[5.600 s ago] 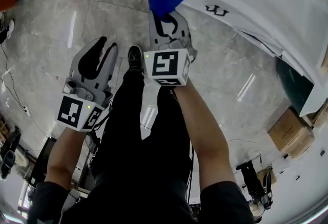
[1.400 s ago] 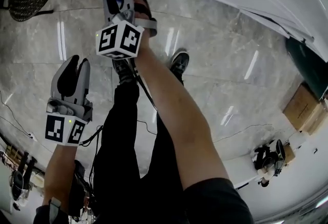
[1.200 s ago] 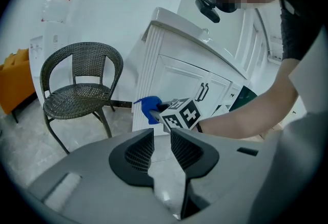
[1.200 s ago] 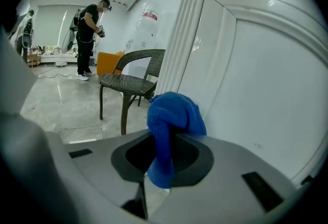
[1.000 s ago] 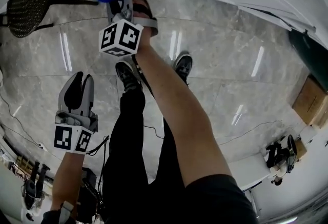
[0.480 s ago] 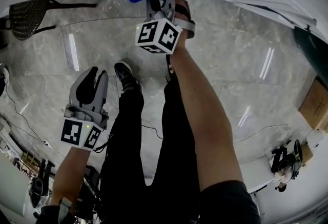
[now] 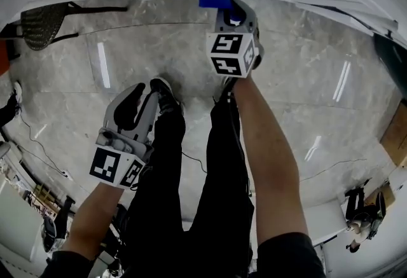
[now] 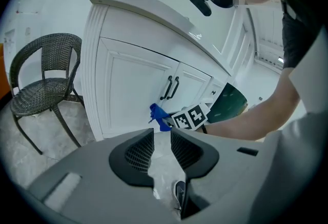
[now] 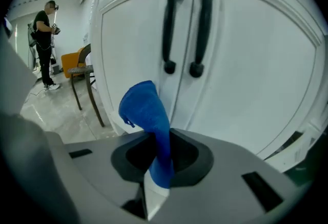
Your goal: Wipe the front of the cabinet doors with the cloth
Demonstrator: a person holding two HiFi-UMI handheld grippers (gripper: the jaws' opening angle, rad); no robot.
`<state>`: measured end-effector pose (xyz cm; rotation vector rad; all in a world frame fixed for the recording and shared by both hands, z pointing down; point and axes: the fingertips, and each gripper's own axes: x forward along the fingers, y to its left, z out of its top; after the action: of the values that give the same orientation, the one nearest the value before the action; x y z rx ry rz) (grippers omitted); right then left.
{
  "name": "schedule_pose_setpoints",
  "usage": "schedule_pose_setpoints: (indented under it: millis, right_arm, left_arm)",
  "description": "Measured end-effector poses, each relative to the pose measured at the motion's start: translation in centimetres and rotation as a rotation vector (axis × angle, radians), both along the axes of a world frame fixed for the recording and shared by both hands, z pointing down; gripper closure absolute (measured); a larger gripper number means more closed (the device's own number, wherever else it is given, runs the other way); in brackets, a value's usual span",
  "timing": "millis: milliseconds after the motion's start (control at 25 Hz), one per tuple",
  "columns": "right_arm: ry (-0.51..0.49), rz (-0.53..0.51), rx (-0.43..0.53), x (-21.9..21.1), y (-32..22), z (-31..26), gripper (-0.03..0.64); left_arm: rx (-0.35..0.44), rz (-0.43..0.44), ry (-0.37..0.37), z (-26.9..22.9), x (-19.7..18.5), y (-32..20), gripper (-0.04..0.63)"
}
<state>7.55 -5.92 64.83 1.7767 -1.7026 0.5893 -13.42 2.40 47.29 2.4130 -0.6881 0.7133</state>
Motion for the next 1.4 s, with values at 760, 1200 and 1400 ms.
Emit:
schedule_pose_setpoints:
  millis: [760,1200,1400]
  right_arm:
    - [-0.488,-0.011,-0.167,-24.5,-12.2,3.8,0.560]
    - [-0.761,0.344,-0.054,-15.7,-10.8,7.1,0.560]
    - [-0.792,0.466,-0.020,-8.0,-6.3,7.2,0.560]
  left_arm:
    - [0.012,-0.229,-0.036,0.1,-18.0,-6.7,0.491]
    - [-0.006,-0.196,-0.058,1.9,-15.5,-5.8,0.491]
    - [0.005,-0.135,-0.070,2.2,-11.6,-4.4,0.491]
